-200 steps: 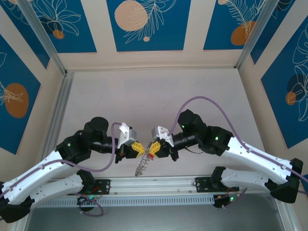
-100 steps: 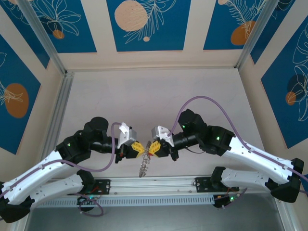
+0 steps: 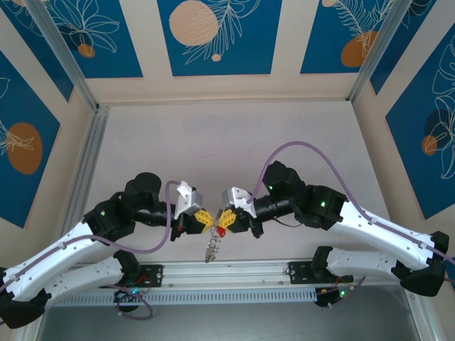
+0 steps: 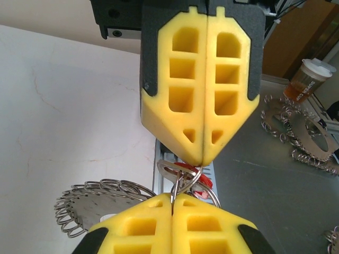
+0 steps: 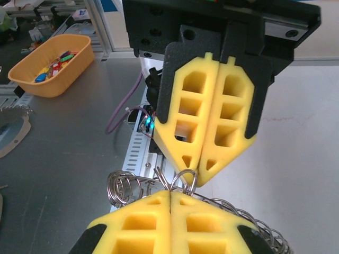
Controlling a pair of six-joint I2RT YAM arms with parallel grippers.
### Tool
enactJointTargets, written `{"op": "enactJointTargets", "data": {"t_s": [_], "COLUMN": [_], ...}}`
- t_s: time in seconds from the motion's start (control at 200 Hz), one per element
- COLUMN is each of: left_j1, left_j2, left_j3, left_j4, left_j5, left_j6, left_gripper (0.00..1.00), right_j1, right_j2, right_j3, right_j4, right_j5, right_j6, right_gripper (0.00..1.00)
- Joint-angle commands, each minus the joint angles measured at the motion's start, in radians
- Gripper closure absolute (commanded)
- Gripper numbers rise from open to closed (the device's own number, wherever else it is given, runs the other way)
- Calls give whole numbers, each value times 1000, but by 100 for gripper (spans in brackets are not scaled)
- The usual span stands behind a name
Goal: Put the keys on the keyring
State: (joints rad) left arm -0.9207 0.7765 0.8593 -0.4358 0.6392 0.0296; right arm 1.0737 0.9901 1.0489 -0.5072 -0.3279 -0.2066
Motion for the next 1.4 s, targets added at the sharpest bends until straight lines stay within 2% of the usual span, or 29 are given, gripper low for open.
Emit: {"op": "enactJointTargets", "data": {"t_s": [0.0, 0.285, 0.54, 0.775, 0.87, 0.96, 1.05, 1.14, 1.396], "left_j1": [-15, -15, -16, -15, -18, -24, -35, -53, -66], "left_j2": [-16, -29, -36, -37, -37, -39, -40, -47, -62], "left_j3": [24, 24, 29, 39, 47, 49, 46, 46, 35], "left_j4": [34, 34, 29, 31, 28, 35, 46, 57, 76], "left_j5": [15, 19, 18, 19, 15, 2, -7, -23, -44], "left_j6": [10, 6, 6, 4, 4, 5, 2, 1, 3], "left_gripper": [100, 100, 100, 100, 100, 100, 100, 100, 100], "right_j1": [26, 56, 59, 54, 54, 53, 54, 52, 54], "right_j2": [14, 16, -29, -174, -172, -150, -114, -81, -65], "right_j3": [33, 31, 9, -57, -47, -53, -44, -30, -51], "right_j4": [-40, -82, -52, 30, 51, 115, 165, 170, 153], "right_j5": [33, 124, 175, 236, 236, 231, 238, 220, 149], "right_j6": [-28, -47, -18, 50, 64, 81, 95, 96, 117], "right_gripper": [100, 100, 100, 62, 53, 53, 58, 62, 63]}}
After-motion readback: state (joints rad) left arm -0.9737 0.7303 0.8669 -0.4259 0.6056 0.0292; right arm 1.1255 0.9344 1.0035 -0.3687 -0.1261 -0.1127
